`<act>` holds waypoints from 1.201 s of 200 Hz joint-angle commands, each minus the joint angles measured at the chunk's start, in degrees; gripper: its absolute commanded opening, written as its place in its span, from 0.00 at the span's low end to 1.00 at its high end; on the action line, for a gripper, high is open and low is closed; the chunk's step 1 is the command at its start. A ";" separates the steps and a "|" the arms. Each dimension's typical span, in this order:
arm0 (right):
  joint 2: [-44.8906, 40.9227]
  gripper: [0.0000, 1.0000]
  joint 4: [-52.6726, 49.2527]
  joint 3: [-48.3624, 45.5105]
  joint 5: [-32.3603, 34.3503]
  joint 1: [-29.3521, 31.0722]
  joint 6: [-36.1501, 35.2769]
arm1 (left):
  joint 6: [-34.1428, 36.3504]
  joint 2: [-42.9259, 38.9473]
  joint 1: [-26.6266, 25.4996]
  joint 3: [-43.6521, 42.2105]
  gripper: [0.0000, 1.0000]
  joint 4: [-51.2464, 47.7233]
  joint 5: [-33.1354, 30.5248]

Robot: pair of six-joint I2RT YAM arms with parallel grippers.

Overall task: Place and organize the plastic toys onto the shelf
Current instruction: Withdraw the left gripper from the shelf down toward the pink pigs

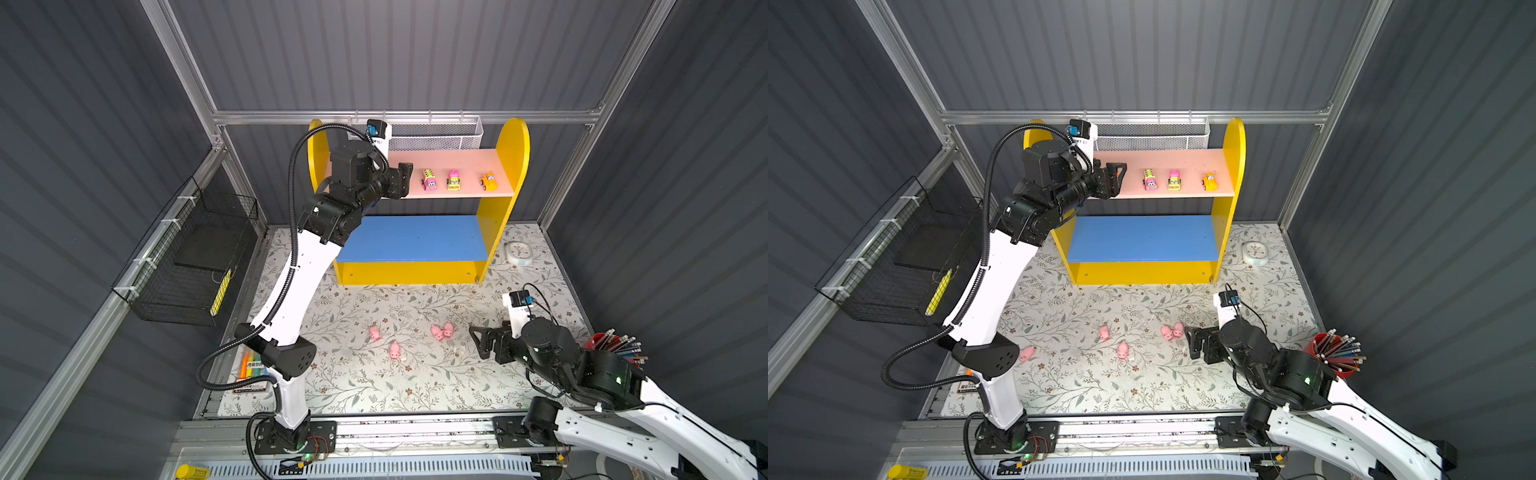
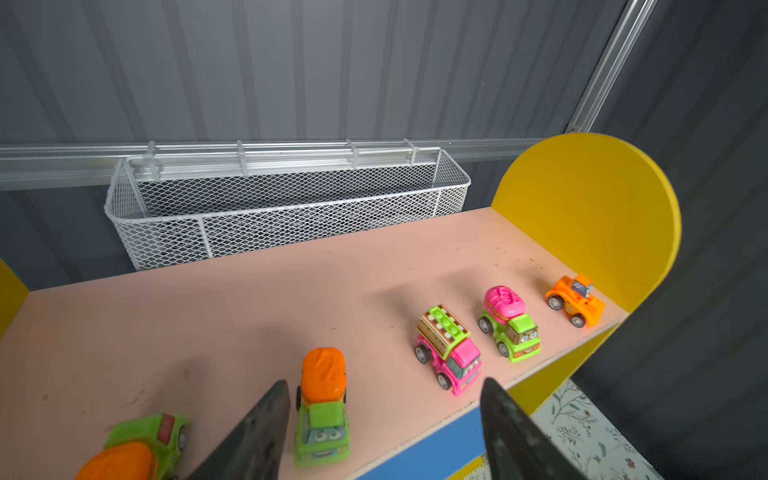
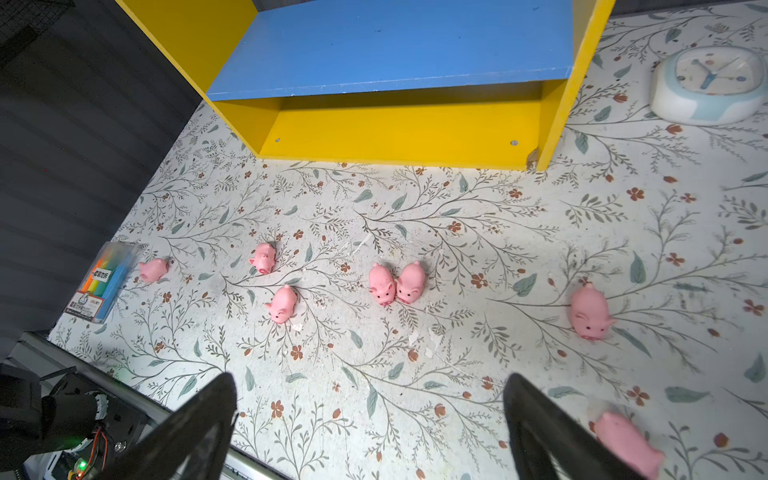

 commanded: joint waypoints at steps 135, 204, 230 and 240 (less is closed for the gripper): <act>-0.72 0.99 0.92 -2.92 0.22 -0.18 0.07 | -7.60 -36.65 -12.51 -47.50 0.73 1.90 -14.86; 3.80 0.99 5.07 -5.61 -2.02 -0.22 2.02 | -18.06 -52.78 -12.57 -78.18 0.79 2.73 -14.38; 4.78 0.98 7.15 -8.57 -2.53 -0.18 3.58 | -21.65 -56.65 -12.62 -90.16 0.82 7.78 -11.49; 5.38 0.98 7.84 -9.68 -2.90 -0.18 4.32 | -22.81 -57.34 -12.84 -93.54 0.84 8.96 -10.34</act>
